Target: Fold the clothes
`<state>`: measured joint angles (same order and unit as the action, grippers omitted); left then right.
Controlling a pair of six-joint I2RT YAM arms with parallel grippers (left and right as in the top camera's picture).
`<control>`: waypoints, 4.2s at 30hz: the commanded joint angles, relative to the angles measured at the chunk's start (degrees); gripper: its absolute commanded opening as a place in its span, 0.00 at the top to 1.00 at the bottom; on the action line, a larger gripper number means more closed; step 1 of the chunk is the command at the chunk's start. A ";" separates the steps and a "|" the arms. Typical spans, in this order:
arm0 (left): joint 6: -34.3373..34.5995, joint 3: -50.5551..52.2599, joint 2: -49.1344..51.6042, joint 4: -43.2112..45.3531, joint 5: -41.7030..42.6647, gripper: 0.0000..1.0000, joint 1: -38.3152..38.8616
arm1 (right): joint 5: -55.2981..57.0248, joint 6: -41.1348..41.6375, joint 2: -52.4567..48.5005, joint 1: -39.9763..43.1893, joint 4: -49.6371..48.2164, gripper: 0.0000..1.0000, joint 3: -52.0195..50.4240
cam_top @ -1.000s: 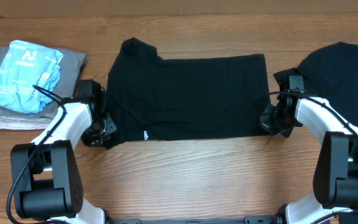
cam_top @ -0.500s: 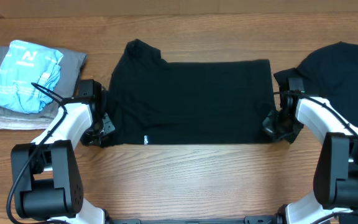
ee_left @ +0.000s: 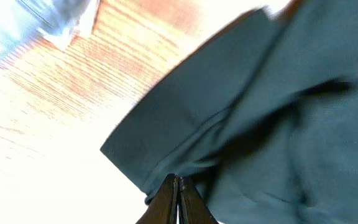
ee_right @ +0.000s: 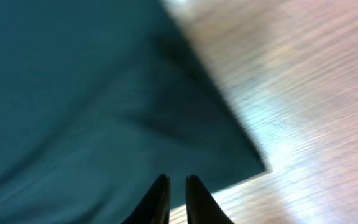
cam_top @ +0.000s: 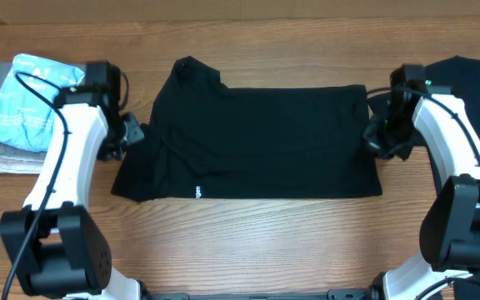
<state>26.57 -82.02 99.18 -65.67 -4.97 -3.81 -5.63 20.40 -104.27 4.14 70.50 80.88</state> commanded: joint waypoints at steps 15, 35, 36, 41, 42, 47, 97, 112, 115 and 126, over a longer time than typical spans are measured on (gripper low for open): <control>-0.83 -16.72 -3.82 -4.13 6.91 0.00 -11.93 | -0.07 -12.46 0.00 -43.15 -19.69 0.63 3.50; -0.83 -16.72 -3.82 -4.13 6.93 0.00 -11.91 | 11.17 -11.17 -15.15 -55.47 -44.72 0.53 3.50; -0.83 -16.72 -3.82 -4.13 6.93 0.00 -11.91 | 11.17 -11.32 -15.15 -55.45 -44.78 0.53 3.50; -0.83 -16.72 -3.82 -4.13 6.93 0.00 -11.91 | 11.15 -11.47 -15.15 -55.47 -44.24 0.53 3.50; -0.83 -16.72 -3.82 -4.13 6.93 0.00 -11.91 | 11.15 -11.47 -15.15 -55.47 -43.87 0.53 3.50; -0.85 -16.72 -3.82 -4.13 6.93 0.00 -11.91 | 11.15 -11.47 -15.34 -55.65 -42.80 0.53 3.48; -0.83 -16.72 -3.82 -4.13 6.93 0.00 -11.91 | 14.10 -24.96 -15.39 -59.21 -39.89 0.43 2.32; -0.83 -16.72 -3.82 -4.13 6.93 0.00 -11.91 | 17.59 -24.72 -15.39 -59.10 -40.41 0.86 2.32; -0.83 -16.72 -3.82 -4.13 6.93 0.00 -11.91 | 17.64 -24.41 -15.39 -58.88 -40.74 0.96 2.34; -0.83 -16.72 -3.82 -4.13 6.93 0.00 -11.91 | 17.62 -21.70 -15.32 -53.13 -42.42 0.96 2.49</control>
<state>26.41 -97.89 96.01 -69.71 1.54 -15.75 11.38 -2.09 -119.96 -50.85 28.97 83.44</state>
